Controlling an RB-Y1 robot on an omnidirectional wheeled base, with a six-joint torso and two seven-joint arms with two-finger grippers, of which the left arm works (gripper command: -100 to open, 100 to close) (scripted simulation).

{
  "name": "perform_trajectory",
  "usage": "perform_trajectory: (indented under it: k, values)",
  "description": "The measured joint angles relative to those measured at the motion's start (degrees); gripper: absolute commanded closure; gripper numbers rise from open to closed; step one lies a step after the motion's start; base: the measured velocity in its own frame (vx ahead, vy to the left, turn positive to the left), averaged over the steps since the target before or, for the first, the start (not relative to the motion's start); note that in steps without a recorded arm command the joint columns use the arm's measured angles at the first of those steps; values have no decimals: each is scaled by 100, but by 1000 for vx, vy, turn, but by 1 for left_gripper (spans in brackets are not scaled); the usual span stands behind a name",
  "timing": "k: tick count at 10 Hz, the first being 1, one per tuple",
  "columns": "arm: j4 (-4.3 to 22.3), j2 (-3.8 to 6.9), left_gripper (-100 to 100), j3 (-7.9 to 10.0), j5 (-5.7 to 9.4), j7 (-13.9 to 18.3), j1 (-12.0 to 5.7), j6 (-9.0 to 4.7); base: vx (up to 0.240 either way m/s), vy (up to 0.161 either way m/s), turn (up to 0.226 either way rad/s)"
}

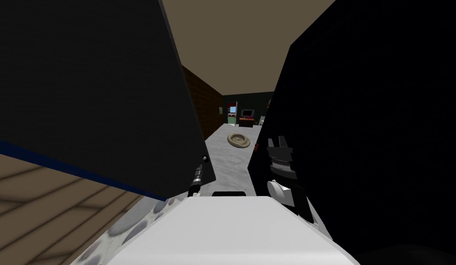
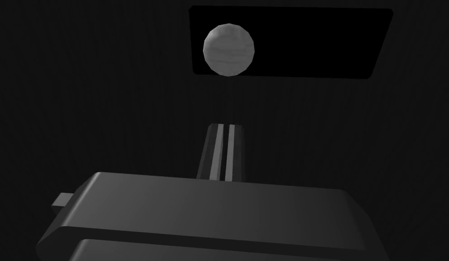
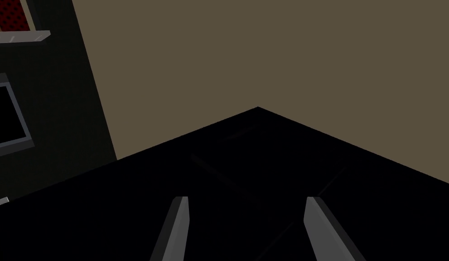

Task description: Push the door open

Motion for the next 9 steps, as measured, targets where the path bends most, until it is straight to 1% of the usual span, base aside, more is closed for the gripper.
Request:
perform_trajectory:
  k: [1, 2, 3, 6, 9]
  values:
    - [-17, -47, -100, 6, 16, -3, 13, 3, -237, -152, 67]
    - [-28, -108, -100, 12, 33, -6, 21, 3, -115, -68, 17]
    - [-28, -117, -100, 12, 35, -7, 25, 3, 101, 12, -36]
    - [32, -59, -100, 46, 47, -27, 0, -53, 203, 47, -21]
    - [70, -57, -100, 78, 58, -45, -8, -112, 196, 69, -24]
